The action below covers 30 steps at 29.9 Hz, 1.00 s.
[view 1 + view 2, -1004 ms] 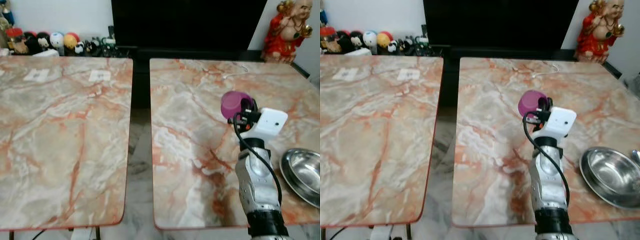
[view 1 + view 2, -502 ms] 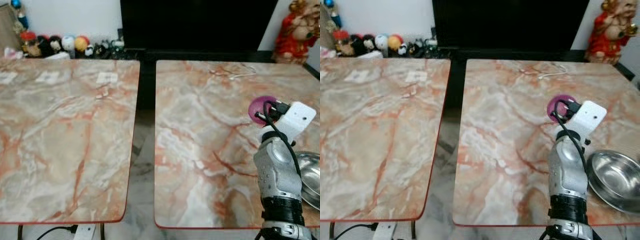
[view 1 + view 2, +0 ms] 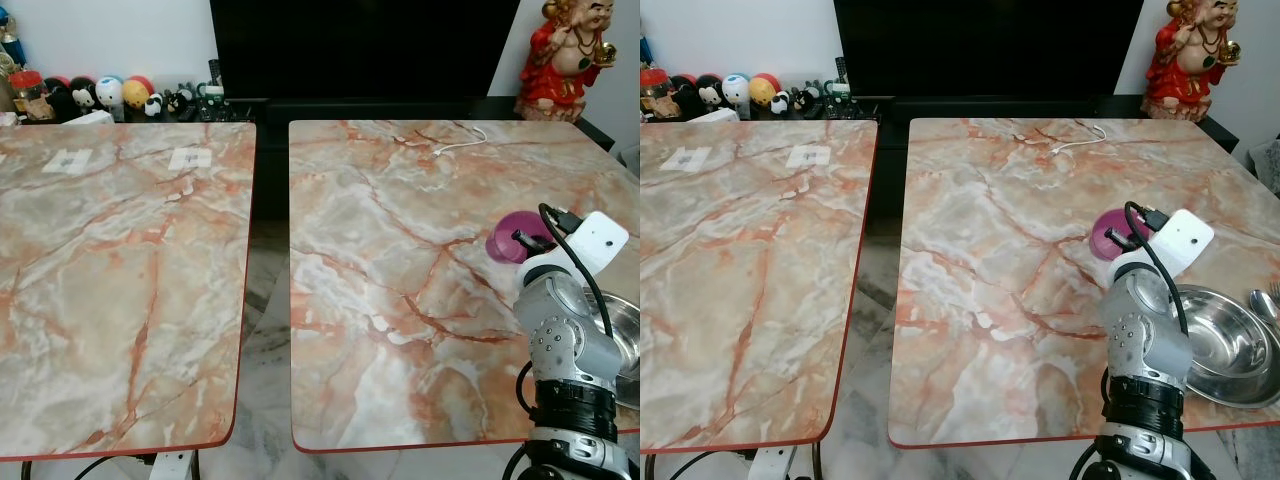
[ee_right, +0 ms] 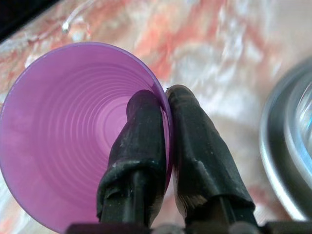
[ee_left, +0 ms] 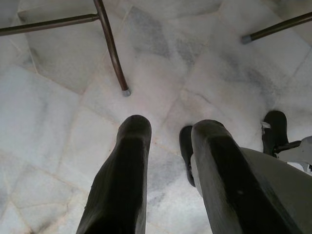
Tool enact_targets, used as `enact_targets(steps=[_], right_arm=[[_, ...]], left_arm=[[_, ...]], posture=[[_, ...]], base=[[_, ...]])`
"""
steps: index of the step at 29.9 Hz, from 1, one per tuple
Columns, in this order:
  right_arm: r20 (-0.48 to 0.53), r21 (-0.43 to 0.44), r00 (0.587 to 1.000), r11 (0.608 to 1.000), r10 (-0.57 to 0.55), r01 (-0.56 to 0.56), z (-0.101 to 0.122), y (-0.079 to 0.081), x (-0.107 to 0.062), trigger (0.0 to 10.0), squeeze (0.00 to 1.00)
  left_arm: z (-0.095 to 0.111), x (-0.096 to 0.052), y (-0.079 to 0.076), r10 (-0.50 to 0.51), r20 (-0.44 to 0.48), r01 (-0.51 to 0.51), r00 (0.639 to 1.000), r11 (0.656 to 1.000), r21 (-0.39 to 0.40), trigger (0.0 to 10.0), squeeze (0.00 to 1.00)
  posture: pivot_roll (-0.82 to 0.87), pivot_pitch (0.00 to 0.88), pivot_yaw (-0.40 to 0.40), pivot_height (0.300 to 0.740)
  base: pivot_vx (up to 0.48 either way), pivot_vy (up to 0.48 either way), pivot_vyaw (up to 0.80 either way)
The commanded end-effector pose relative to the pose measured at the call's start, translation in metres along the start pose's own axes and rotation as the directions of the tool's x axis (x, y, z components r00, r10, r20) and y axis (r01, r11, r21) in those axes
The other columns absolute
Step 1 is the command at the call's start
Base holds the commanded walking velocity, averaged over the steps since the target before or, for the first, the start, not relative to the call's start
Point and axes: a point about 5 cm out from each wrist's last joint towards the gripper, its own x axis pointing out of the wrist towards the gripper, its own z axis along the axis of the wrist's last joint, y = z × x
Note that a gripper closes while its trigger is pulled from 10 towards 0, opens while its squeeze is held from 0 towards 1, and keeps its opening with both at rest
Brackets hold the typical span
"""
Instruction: Setting the table
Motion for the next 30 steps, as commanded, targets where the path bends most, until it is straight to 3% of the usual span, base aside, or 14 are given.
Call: enact_targets(steps=[1,7,13,18,30], right_arm=[[-0.011,0.027,1.0,1.0,-0.004,0.005,0.003,0.001,0.001,10.0,0.0],[-0.067,0.075,0.996,0.995,-0.055,0.06,-0.005,-0.005,0.003,10.0,0.0],[-0.079,0.102,0.989,0.986,-0.126,0.134,-0.006,-0.014,0.004,10.0,0.0],[-0.086,0.1,0.984,0.982,-0.155,0.163,-0.007,-0.018,0.004,10.0,0.0],[-0.1,0.105,0.983,0.981,-0.153,0.163,-0.01,-0.016,0.004,10.0,0.0]], left_arm=[[-0.005,-0.002,0.004,0.007,-0.019,-0.007,1.0,1.0,-0.019,10.0,0.0],[-0.011,-0.004,0.01,0.014,-0.031,-0.015,0.999,1.0,-0.021,10.0,0.0],[-0.011,-0.001,-0.009,-0.003,-0.04,0.002,0.999,1.0,-0.019,10.0,0.0],[-0.006,0.001,-0.008,0.0,-0.036,0.0,0.999,1.0,-0.022,10.0,0.0],[-0.003,-0.004,0.022,0.03,-0.03,-0.031,0.999,0.999,-0.027,10.0,0.0]], posture=[[0.06,0.014,-0.052,0.74],[0.06,0.014,-0.051,0.74],[0.06,0.014,-0.051,0.74],[0.07,0.014,-0.052,0.74],[0.07,0.015,-0.052,0.74]], base=[[0.0,0.0,0.0],[0.0,0.0,0.0],[0.0,0.0,0.0],[0.0,0.0,0.0],[0.0,0.0,0.0]])
